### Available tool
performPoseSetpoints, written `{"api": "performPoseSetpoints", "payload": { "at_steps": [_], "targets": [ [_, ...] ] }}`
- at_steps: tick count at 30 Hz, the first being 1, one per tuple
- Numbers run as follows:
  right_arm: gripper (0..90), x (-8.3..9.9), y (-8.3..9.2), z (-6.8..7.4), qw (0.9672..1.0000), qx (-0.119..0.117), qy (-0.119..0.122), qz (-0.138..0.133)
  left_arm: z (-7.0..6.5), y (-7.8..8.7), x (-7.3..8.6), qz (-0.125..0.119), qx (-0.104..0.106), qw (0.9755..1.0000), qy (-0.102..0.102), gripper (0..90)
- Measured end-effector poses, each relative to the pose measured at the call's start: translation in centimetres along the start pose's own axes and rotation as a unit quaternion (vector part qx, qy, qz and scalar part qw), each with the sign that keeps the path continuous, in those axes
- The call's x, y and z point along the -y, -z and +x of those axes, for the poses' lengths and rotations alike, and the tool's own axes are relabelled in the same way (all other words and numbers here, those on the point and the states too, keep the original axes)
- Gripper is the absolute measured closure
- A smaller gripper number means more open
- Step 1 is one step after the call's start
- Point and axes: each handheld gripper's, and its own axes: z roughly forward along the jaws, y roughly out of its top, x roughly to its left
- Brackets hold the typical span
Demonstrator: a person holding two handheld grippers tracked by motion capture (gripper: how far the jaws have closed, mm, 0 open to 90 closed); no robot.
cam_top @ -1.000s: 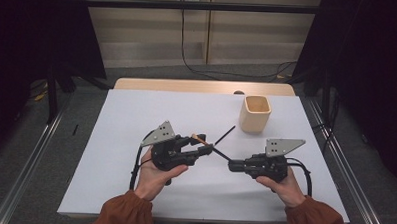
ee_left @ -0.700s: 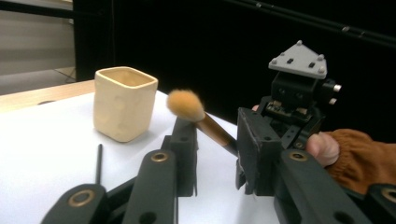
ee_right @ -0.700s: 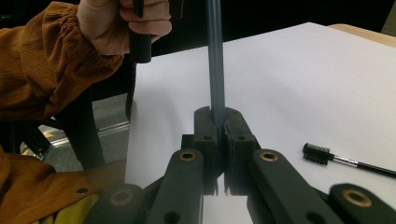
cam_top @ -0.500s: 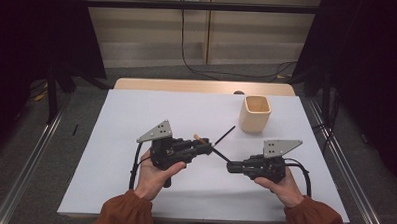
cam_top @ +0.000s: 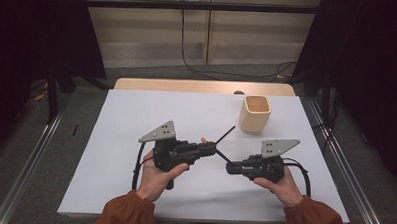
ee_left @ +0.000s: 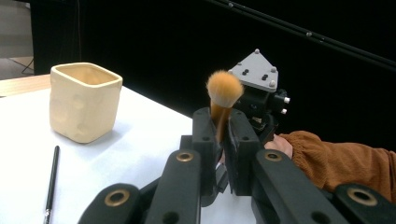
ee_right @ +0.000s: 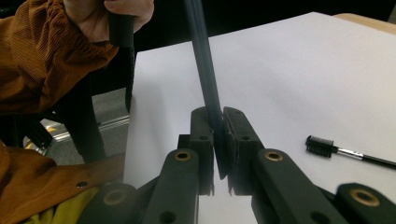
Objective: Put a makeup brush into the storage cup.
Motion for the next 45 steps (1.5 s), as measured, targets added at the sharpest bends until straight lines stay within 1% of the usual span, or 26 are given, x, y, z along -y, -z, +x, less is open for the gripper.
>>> {"api": "performPoseSetpoints", "payload": {
  "at_steps": [4,6,8,9,10,11,13,14,15,18,19,21,22,25,27,28,31,33,34,36,38,39,41,43,44,45],
  "targets": [
    [80.6,0.0,0.0,0.0,1.0000,-0.003,-0.001,-0.001,-0.2,0.0,-0.1,0.000,-0.001,1.0000,-0.003,84.2],
    [76.0,0.0,0.0,0.0,1.0000,-0.004,-0.001,-0.001,-0.1,0.0,-0.1,0.001,-0.003,1.0000,-0.005,84.3],
    [74.2,-0.1,0.0,0.0,1.0000,-0.005,-0.001,0.001,0.0,0.1,0.0,0.001,-0.004,1.0000,-0.005,84.2],
    [72.6,-0.1,0.0,0.0,1.0000,0.000,-0.001,0.001,0.0,0.1,0.0,0.003,-0.006,1.0000,-0.007,84.2],
    [68.6,-0.1,0.1,0.0,1.0000,0.004,-0.003,0.002,0.0,0.1,0.0,0.004,-0.008,0.9999,-0.008,84.2],
    [68.6,-0.1,0.1,0.0,1.0000,0.004,-0.003,0.002,0.0,0.1,0.0,0.005,-0.007,0.9999,-0.008,84.2],
    [61.6,-0.1,0.1,0.0,1.0000,0.008,-0.004,0.000,0.0,0.1,0.0,0.006,-0.010,0.9999,-0.009,84.2],
    [52.8,-0.1,0.2,0.0,0.9999,0.010,-0.006,-0.002,0.0,0.2,0.0,0.006,-0.012,0.9999,-0.009,84.2],
    [52.8,-0.1,0.2,0.0,0.9999,0.010,-0.006,-0.002,0.1,0.2,0.0,0.005,-0.012,0.9999,-0.007,84.2],
    [39.6,-0.1,0.2,0.0,1.0000,0.006,-0.006,-0.004,-0.1,0.3,-0.2,0.007,-0.012,0.9999,-0.007,84.2],
    [39.6,-0.1,0.2,0.0,1.0000,0.006,-0.006,-0.004,-0.2,0.4,-0.3,0.006,-0.012,0.9999,-0.009,84.2],
    [33.2,-0.1,0.2,0.1,0.9999,0.006,-0.007,-0.008,-0.3,0.4,-0.4,0.005,-0.011,0.9999,-0.012,84.2],
    [33.2,-0.1,0.2,0.1,0.9999,0.006,-0.007,-0.008,-0.3,0.4,-0.4,0.005,-0.012,0.9998,-0.013,84.2],
    [26.2,-0.2,0.3,0.1,0.9999,0.010,-0.006,-0.012,-0.2,0.5,-0.4,0.005,-0.013,0.9998,-0.012,84.2],
    [19.2,-0.2,0.3,0.2,0.9997,0.015,-0.006,-0.016,-0.1,0.5,-0.4,0.009,-0.016,0.9997,-0.015,84.2],
    [19.2,-0.2,0.3,0.2,0.9997,0.015,-0.006,-0.016,-0.1,0.6,-0.4,0.009,-0.017,0.9997,-0.015,84.2],
    [14.2,-0.2,0.3,0.2,0.9996,0.016,-0.009,-0.021,0.0,0.7,-0.5,0.008,-0.018,0.9997,-0.015,84.2],
    [14.7,-0.2,0.3,0.2,0.9996,0.012,-0.009,-0.022,0.0,0.9,-0.6,0.009,-0.018,0.9997,-0.014,84.2],
    [12.3,-0.2,0.4,0.2,0.9995,0.010,-0.010,-0.028,0.1,1.0,-0.6,0.011,-0.018,0.9997,-0.015,84.2],
    [12.1,-0.2,0.4,0.2,0.9994,0.011,-0.012,-0.030,0.2,1.3,-0.7,0.012,-0.020,0.9996,-0.016,84.2],
    [8.2,-0.2,0.5,0.1,0.9993,0.014,-0.013,-0.032,0.2,1.6,-0.8,0.014,-0.023,0.9995,-0.016,84.2],
    [8.0,-0.2,0.5,0.1,0.9992,0.016,-0.014,-0.033,0.3,1.7,-0.9,0.015,-0.023,0.9995,-0.017,84.2],
    [2.1,-0.2,0.5,0.2,0.9995,0.012,-0.008,-0.028,0.3,2.0,-1.1,0.012,-0.023,0.9995,-0.015,84.2],
    [2.8,-0.2,0.6,0.2,0.9995,0.008,-0.008,-0.029,0.2,2.2,-1.3,0.015,-0.026,0.9994,-0.016,84.2],
    [2.7,-0.2,0.6,0.2,0.9994,0.006,-0.009,-0.031,0.2,2.3,-1.4,0.016,-0.025,0.9993,-0.020,84.2],
    [2.8,-0.2,0.7,0.1,0.9993,0.011,-0.008,-0.033,0.1,2.4,-1.5,0.018,-0.026,0.9992,-0.023,84.2]
  ]
}}
